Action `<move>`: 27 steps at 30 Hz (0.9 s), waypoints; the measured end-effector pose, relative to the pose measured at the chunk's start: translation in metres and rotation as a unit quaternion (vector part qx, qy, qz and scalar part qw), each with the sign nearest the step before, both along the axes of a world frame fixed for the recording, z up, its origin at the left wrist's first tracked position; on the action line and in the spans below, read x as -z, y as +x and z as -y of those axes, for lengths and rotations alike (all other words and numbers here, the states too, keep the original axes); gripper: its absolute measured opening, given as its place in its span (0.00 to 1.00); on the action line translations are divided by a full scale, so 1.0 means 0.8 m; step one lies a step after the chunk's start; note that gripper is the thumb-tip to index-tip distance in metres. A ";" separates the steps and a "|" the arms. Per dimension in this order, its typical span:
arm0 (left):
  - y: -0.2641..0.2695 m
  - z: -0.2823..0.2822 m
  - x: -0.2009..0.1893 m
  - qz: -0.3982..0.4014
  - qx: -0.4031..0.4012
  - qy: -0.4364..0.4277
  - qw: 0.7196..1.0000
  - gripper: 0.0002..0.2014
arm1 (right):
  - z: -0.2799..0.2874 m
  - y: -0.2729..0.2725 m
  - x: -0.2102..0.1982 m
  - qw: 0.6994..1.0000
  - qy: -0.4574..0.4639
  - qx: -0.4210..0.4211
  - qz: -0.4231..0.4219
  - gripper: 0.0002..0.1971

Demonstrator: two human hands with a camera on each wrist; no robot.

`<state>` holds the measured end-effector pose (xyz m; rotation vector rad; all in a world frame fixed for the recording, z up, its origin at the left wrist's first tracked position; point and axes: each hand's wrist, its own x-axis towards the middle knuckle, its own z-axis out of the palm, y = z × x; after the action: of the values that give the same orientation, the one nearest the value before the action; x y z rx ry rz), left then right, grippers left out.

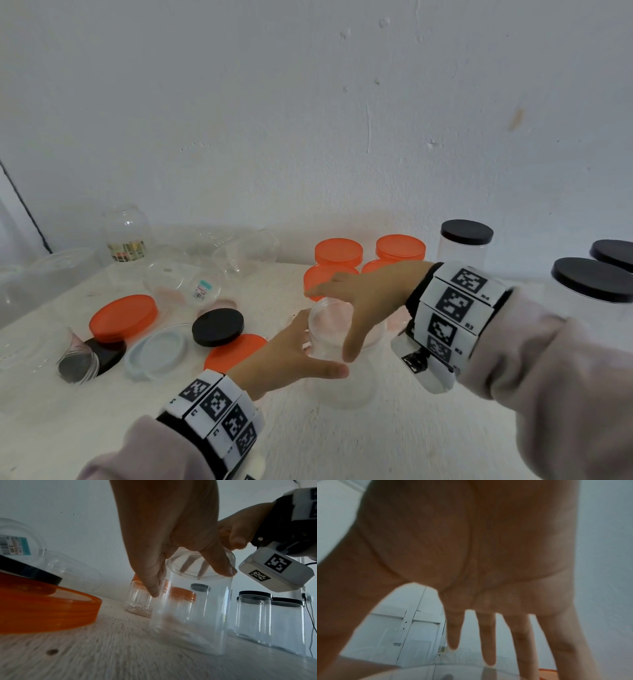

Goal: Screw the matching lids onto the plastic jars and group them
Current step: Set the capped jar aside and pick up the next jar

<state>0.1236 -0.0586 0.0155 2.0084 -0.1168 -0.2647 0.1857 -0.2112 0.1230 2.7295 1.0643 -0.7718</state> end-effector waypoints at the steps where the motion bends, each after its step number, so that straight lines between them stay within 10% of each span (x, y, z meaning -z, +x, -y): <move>1: 0.000 0.001 0.000 -0.001 0.004 0.000 1.000 0.41 | 0.000 0.001 -0.001 1.000 -0.003 -0.004 -0.005 0.54; 27: 0.002 -0.003 0.004 -0.003 -0.003 -0.009 1.000 0.46 | -0.007 -0.001 0.012 0.999 -0.001 0.008 0.045 0.48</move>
<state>0.1250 -0.0559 0.0123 1.9902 -0.1087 -0.2652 0.1847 -0.2060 0.1131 2.7449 1.0230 -0.6447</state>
